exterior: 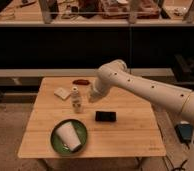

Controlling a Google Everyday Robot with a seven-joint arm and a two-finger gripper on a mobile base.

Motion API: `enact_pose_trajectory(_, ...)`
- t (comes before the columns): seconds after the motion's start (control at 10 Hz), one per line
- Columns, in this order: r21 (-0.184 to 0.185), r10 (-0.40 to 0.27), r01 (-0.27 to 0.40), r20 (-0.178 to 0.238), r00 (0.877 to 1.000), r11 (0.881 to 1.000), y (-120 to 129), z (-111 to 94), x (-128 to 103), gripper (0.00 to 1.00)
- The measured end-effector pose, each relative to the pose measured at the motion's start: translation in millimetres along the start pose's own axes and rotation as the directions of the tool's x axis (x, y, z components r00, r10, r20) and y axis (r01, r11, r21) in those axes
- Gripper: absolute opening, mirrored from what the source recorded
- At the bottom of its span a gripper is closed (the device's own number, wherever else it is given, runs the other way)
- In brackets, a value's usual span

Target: Knock the bottle over

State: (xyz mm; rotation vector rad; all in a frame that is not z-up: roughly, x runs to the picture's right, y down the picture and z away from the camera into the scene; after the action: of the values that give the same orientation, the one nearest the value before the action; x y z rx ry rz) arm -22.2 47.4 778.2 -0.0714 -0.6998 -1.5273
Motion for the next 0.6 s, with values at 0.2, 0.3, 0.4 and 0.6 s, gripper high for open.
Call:
enact_pose_trajectory(0.2, -0.002, 0.004, -0.004, -0.023, 1.0, 1.0, -8.8, 3.0, 2.7, 0.3)
enact_pose_trajectory(0.3, -0.008, 0.006, -0.007, -0.034, 0.999, 1.0, -7.5, 5.8, 5.5, 0.3)
enact_pose_trajectory(0.4, -0.002, 0.008, -0.008, -0.026, 1.0, 1.0, -6.4, 5.6, 9.8, 0.3)
enact_pose_trajectory(0.6, 0.007, -0.01, 0.01, -0.028, 1.0, 1.0, -7.8, 4.8, 7.8, 0.3)
